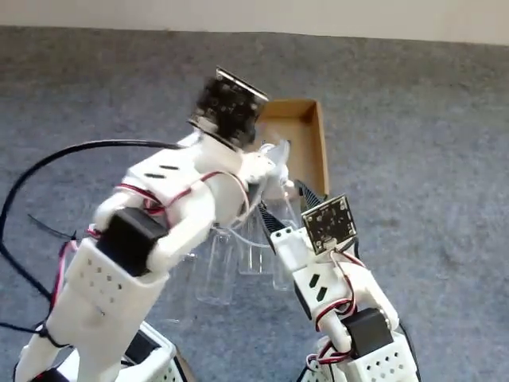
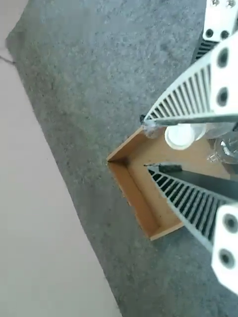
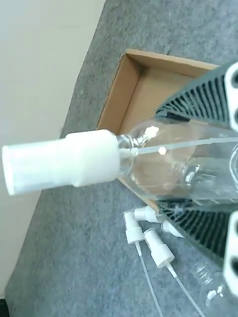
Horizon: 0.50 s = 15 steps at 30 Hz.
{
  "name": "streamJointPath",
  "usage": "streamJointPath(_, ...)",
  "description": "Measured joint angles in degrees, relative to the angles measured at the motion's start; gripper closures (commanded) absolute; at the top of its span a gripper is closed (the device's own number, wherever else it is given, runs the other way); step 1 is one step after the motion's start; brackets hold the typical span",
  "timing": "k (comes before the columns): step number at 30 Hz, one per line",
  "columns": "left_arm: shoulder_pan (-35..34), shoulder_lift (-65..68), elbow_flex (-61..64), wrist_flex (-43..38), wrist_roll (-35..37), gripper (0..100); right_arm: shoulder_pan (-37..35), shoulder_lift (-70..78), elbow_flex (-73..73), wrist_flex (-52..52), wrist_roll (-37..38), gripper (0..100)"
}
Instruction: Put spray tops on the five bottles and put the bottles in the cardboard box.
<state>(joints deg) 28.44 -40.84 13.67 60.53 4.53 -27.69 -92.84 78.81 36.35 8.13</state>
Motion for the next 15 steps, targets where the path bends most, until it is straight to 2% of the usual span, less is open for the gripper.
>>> streamJointPath(4, -3.78, -0.09, -1.93, 0.0, 0.0, 87, 0.0, 0.0, 0.0, 0.0, 0.0, 98.8)
streamJointPath(15, -4.13, -0.09, 4.75, 0.0, 0.0, 87, 0.18, 0.0, 0.0, 0.09, 0.0, 99.3)
